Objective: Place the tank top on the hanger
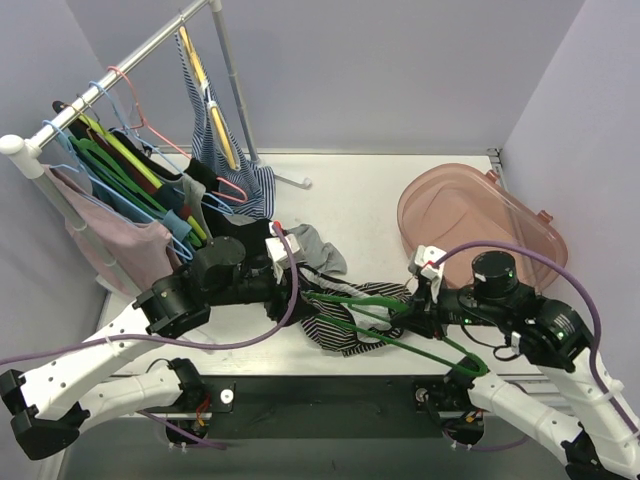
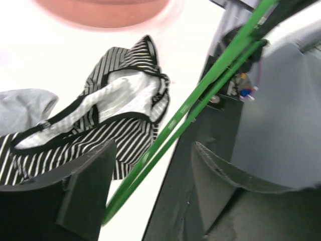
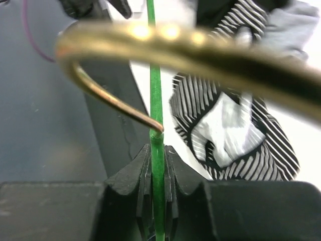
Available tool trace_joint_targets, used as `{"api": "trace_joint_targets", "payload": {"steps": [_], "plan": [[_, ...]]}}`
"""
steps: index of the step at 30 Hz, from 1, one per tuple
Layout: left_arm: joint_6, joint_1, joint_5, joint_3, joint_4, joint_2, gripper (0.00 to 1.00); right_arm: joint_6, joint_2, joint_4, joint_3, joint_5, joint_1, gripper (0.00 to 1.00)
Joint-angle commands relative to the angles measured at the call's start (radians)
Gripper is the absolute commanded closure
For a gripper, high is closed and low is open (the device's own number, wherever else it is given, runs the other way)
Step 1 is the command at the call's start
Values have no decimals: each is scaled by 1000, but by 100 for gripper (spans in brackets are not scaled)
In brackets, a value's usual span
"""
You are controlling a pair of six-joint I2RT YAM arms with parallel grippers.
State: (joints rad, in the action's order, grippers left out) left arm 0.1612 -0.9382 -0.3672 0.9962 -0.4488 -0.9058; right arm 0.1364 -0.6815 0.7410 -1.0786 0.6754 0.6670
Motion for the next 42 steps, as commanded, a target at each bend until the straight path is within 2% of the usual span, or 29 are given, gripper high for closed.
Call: {"api": "trace_joint_targets", "payload": {"steps": [1, 6, 10, 14, 20, 24, 25, 26, 31, 33, 37, 42], "plan": [[61, 4, 174, -43, 88, 45, 25, -70, 62, 24, 3, -180, -7, 100], [103, 10, 290, -62, 39, 12, 23, -107, 91, 75, 20, -368, -6, 100], [190, 15, 416, -62, 18, -86, 23, -123, 74, 87, 25, -470, -7, 100], [251, 24, 592, -47, 38, -226, 23, -126, 53, 89, 28, -510, -7, 100], [330, 79, 731, 42, 30, -437, 26, -121, 39, 80, 40, -507, -9, 100], [383, 90, 783, 142, -30, -574, 32, -124, 40, 64, 57, -494, -9, 100], [389, 90, 794, 180, -43, -599, 40, -129, 40, 54, 65, -491, -9, 100], [397, 91, 801, 196, -68, -643, 42, -130, 40, 49, 69, -485, -9, 100], [408, 98, 801, 236, -94, -746, 45, -136, 36, 24, 88, -468, -10, 100], [409, 98, 800, 246, -110, -762, 54, -136, 36, 23, 92, -467, -12, 100], [411, 98, 809, 251, -145, -778, 55, -136, 37, 11, 101, -461, -12, 100], [391, 99, 812, 233, -153, -751, 77, -136, 27, -9, 108, -442, -14, 100]]}}
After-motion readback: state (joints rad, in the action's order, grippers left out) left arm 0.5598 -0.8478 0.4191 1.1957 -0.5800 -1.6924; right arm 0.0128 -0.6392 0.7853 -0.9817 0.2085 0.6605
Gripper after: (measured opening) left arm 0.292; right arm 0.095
